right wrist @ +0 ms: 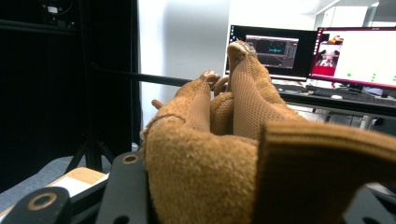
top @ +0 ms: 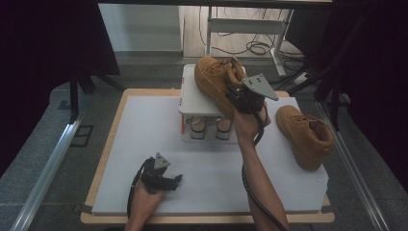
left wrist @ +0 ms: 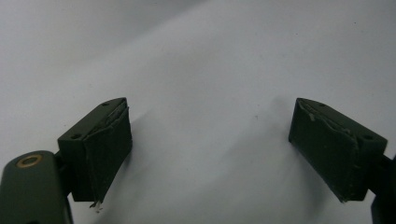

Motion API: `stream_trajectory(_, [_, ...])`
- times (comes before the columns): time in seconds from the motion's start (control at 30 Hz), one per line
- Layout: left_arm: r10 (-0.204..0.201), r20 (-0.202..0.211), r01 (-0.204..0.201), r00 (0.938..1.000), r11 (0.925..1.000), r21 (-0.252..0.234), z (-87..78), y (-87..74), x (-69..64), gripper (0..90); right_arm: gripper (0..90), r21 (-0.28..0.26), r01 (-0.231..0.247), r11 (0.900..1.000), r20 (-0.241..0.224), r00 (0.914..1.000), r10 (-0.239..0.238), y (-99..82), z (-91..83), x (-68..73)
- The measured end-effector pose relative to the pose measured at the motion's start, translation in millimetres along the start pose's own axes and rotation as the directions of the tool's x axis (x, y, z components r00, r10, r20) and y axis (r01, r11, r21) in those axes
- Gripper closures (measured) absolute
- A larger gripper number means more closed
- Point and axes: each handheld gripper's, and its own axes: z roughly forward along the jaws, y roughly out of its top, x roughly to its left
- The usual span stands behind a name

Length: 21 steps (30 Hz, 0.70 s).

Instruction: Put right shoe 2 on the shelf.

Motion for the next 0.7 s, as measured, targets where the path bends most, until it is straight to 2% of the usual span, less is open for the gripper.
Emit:
stream_trajectory(0.33, [0.001,0.0,-0.001,1.0,1.0,0.0,0.0,0.0,0.0,13.3,52.8,0.014,-0.031,0.9994,-0.016,0.9994,0.031,-1.5,23.2,11.5])
stream_trajectory(0.7, [0.002,0.001,-0.002,1.0,1.0,-0.001,-0.1,-0.1,-0.3,13.6,52.2,0.035,-0.039,0.9986,-0.026,0.9988,0.04,-1.1,44.4,21.5])
